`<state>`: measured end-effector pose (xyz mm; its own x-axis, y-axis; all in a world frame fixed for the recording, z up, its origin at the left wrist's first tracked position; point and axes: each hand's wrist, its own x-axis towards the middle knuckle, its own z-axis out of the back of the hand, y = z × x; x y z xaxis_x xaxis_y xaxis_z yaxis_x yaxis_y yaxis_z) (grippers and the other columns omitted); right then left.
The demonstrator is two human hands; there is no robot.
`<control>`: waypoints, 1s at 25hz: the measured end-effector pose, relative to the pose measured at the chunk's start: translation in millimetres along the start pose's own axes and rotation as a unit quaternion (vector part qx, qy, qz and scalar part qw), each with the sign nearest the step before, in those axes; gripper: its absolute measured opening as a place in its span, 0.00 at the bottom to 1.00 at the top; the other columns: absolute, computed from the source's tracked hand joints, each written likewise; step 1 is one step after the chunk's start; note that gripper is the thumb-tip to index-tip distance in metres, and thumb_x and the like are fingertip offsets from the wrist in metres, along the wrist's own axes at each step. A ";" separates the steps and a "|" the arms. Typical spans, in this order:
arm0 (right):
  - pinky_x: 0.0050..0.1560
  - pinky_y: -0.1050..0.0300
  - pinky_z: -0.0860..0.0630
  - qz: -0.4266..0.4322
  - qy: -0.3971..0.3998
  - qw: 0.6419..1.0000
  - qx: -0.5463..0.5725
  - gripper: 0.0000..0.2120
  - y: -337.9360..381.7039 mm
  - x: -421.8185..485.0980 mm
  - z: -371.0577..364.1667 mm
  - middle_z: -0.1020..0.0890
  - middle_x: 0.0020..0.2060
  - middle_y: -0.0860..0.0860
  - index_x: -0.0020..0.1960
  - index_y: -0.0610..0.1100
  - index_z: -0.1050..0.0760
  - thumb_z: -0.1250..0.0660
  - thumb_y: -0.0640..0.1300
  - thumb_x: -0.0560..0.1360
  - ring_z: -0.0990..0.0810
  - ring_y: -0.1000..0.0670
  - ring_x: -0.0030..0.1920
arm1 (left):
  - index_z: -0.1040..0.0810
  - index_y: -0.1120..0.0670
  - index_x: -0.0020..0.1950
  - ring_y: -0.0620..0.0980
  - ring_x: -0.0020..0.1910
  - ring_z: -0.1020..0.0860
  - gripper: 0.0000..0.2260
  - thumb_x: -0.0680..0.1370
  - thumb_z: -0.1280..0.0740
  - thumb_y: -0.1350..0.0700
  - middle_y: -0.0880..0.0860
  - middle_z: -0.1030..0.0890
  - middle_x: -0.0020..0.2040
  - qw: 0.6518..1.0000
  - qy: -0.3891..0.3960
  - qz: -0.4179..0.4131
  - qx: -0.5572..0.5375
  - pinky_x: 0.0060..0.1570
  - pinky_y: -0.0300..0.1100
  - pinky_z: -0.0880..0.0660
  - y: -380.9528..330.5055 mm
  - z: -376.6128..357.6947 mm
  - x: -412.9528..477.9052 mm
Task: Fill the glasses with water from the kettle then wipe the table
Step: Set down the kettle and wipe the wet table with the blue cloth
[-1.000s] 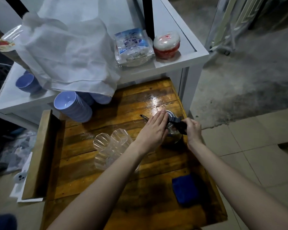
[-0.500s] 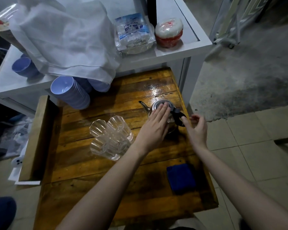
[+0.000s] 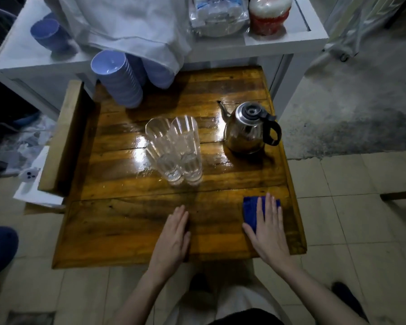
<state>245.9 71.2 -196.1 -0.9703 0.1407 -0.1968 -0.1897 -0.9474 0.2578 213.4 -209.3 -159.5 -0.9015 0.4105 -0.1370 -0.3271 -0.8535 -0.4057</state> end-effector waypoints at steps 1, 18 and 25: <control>0.77 0.47 0.64 -0.007 0.002 1.000 -0.011 0.43 4.6 -0.8 -2.0 0.58 0.79 0.39 0.80 0.38 0.58 0.57 0.67 0.77 0.61 0.42 0.79 | 0.41 0.57 0.77 0.50 0.78 0.45 0.26 0.82 0.50 0.46 0.52 0.44 0.78 1.000 -0.007 0.017 0.000 0.76 0.45 0.50 14.0 -2.0 -14.2; 0.77 0.48 0.62 -0.155 -0.022 0.986 0.063 0.41 64.3 -4.5 -6.7 0.58 0.79 0.39 0.79 0.37 0.58 0.54 0.65 0.78 0.61 0.43 0.79 | 0.45 0.59 0.78 0.54 0.79 0.52 0.32 0.80 0.51 0.39 0.58 0.48 0.79 0.951 -0.168 0.254 0.054 0.76 0.54 0.56 205.8 35.4 -63.6; 0.77 0.47 0.59 -0.135 -0.068 0.988 -0.016 0.40 64.6 26.0 -15.3 0.53 0.79 0.39 0.80 0.38 0.56 0.49 0.63 0.80 0.56 0.42 0.79 | 0.49 0.59 0.79 0.53 0.79 0.52 0.35 0.79 0.55 0.36 0.57 0.49 0.79 0.955 -0.144 0.234 0.112 0.76 0.53 0.57 217.1 34.3 -51.0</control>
<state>210.7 9.2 -199.0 -0.8965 0.4250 -0.1256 -0.4419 -0.8782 0.1831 178.6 -426.6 -209.7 -0.9939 -0.1100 0.0106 0.1071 -0.9824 -0.1529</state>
